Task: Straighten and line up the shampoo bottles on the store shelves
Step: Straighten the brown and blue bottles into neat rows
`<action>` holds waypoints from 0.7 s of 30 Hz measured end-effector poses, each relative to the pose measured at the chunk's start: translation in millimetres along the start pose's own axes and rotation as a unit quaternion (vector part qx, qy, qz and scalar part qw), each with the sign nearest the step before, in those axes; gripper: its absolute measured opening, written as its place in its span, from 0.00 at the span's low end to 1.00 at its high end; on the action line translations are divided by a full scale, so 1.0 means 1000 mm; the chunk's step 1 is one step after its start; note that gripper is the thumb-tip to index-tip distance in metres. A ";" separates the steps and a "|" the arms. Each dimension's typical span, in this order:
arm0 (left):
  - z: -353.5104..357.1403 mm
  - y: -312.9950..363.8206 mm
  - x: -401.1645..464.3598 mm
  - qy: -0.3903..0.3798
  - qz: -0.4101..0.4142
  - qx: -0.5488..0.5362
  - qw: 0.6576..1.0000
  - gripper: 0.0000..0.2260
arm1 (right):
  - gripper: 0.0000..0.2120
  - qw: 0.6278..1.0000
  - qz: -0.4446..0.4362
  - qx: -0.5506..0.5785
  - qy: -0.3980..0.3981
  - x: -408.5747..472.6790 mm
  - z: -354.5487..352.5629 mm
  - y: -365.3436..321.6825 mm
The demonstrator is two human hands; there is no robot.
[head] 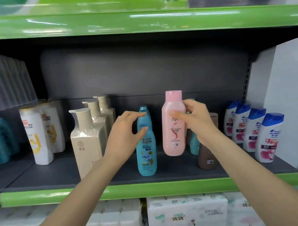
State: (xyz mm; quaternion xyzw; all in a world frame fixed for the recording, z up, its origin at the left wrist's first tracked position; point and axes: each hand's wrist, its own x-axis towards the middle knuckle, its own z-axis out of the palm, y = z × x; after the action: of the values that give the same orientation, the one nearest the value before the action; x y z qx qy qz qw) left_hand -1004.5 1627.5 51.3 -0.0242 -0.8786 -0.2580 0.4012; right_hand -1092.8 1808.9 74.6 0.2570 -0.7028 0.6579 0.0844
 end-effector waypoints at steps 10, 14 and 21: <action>0.008 -0.015 0.017 -0.089 -0.034 0.021 0.995 0.10 | 0.07 0.992 -0.001 -0.120 -0.043 0.034 0.027 0.035; 0.006 -0.019 0.016 -0.094 -0.025 0.014 0.995 0.09 | 0.08 0.991 0.006 -0.116 -0.068 0.046 0.043 0.048; 0.008 -0.027 0.017 -0.083 -0.017 -0.003 0.996 0.09 | 0.09 0.988 0.032 -0.078 -0.130 0.053 0.062 0.067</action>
State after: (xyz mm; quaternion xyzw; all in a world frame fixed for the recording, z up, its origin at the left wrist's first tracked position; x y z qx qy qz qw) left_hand -1028.5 1604.8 47.7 -0.0314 -0.9086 -0.2644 0.3219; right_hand -1156.7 1735.8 32.2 0.3104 -0.7646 0.5648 -0.0087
